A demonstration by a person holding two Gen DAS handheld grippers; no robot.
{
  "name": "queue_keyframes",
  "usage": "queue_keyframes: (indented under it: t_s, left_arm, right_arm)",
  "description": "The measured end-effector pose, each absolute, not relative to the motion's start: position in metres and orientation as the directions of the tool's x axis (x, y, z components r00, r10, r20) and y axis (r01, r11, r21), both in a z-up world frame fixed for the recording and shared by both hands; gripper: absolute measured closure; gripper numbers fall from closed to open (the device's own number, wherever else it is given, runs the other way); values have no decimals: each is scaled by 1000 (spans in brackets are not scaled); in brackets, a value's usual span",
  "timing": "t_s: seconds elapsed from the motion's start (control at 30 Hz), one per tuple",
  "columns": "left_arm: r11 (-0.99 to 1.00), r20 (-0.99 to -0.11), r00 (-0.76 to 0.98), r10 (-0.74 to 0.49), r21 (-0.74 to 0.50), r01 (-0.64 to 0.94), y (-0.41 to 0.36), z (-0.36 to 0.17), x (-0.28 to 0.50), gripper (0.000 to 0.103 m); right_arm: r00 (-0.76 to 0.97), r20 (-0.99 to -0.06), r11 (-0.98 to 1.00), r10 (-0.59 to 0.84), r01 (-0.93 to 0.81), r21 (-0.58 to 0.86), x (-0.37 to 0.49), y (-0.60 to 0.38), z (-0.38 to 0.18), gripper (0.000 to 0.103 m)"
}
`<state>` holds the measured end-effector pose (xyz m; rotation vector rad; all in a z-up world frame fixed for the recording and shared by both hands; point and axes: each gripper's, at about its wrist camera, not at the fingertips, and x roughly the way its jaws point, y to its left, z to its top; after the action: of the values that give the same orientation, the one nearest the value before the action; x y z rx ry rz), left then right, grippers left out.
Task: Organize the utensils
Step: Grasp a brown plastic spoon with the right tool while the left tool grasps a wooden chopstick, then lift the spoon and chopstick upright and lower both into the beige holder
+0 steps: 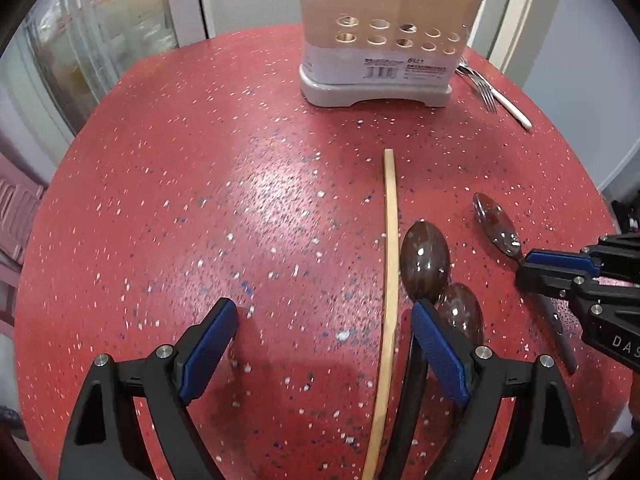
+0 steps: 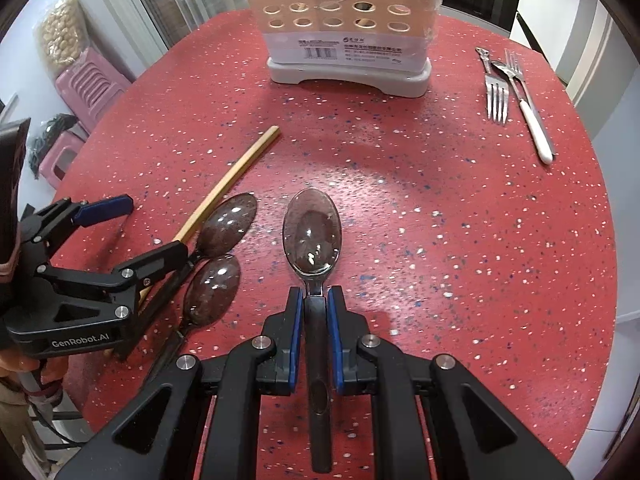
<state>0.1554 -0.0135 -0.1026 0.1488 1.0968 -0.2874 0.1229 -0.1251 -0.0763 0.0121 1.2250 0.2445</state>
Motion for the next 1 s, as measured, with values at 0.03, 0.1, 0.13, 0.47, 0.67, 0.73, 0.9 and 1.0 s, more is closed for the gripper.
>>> queue_keyframes:
  t_s: [0.03, 0.1, 0.13, 0.47, 0.67, 0.73, 0.9, 1.0]
  left_arm:
    - [950, -894, 423, -150, -12, 312, -16, -102, 158, 0]
    - [943, -897, 417, -146, 2, 334, -23, -102, 162, 0]
    - [938, -900, 411, -146, 6, 347, -26, -101, 164, 0]
    - [882, -935, 304, -184, -20, 470, -46, -94, 173, 26]
    - [843, -944, 232, -237, -81, 532, -58, -91, 172, 72]
    - [847, -939, 261, -223, -54, 528, -60, -91, 168, 74]
    - [879, -904, 334, -268, -88, 469, -51, -86, 156, 74]
    - [897, -866, 397, -305, -120, 426, -42, -76, 146, 74]
  right_arm:
    - [310, -932, 974, 189, -179, 138, 125, -126, -76, 88]
    - [286, -938, 971, 196, -191, 145, 128, -126, -76, 87]
    - [269, -942, 969, 200, -199, 149, 131, -126, -76, 82]
    - [204, -958, 961, 200, -231, 152, 139, -118, -78, 91]
    - [218, -946, 961, 241, -192, 200, 136, -136, -79, 91]
    - [230, -940, 960, 252, -183, 213, 134, -140, -76, 91]
    - [279, -918, 955, 281, -178, 238, 129, -148, -63, 91]
    - [318, -900, 951, 297, -178, 251, 126, -152, -53, 91]
